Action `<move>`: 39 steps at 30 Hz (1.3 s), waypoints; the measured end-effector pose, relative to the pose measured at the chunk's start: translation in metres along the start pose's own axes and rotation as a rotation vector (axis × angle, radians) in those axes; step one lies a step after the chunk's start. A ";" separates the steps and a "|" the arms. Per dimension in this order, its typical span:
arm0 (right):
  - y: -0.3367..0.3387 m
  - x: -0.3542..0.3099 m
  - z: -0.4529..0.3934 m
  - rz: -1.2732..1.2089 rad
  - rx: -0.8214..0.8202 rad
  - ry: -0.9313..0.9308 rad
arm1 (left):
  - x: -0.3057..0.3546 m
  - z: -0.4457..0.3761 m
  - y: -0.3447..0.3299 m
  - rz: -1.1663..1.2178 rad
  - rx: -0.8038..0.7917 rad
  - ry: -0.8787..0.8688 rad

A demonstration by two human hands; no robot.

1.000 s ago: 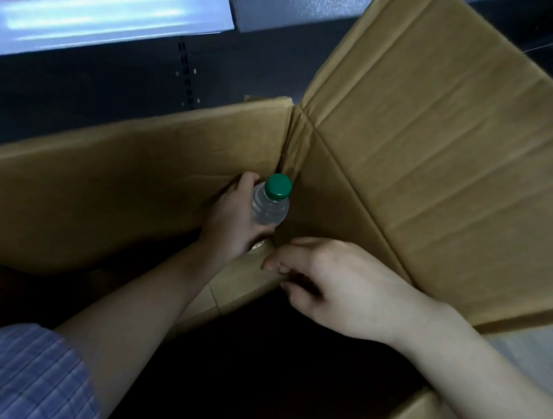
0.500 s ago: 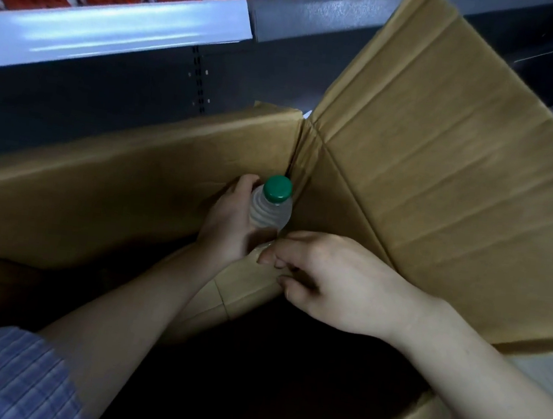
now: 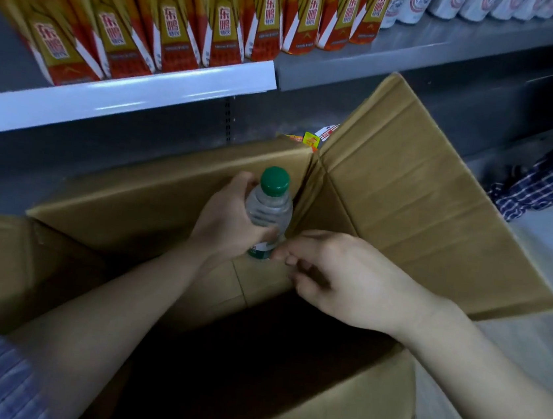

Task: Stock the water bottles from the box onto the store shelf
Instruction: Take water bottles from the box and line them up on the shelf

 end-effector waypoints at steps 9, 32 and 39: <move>0.045 -0.048 0.019 0.003 0.017 -0.004 | 0.047 0.033 0.087 0.041 0.099 0.006; 0.140 -0.206 0.035 0.153 0.091 0.227 | 0.114 0.131 0.278 0.073 0.426 0.131; 0.132 -0.256 0.026 0.164 0.076 0.310 | 0.105 0.174 0.328 0.071 0.526 0.164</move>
Point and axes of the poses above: each hand's wrist, its own z-axis away from the middle knuckle, its own y-axis out of the back of the hand, x = y × z, the point moved 9 cm from there along -z, towards the middle knuckle, and after that the axes turned 11 degrees about -z, right-handed, at the moved point
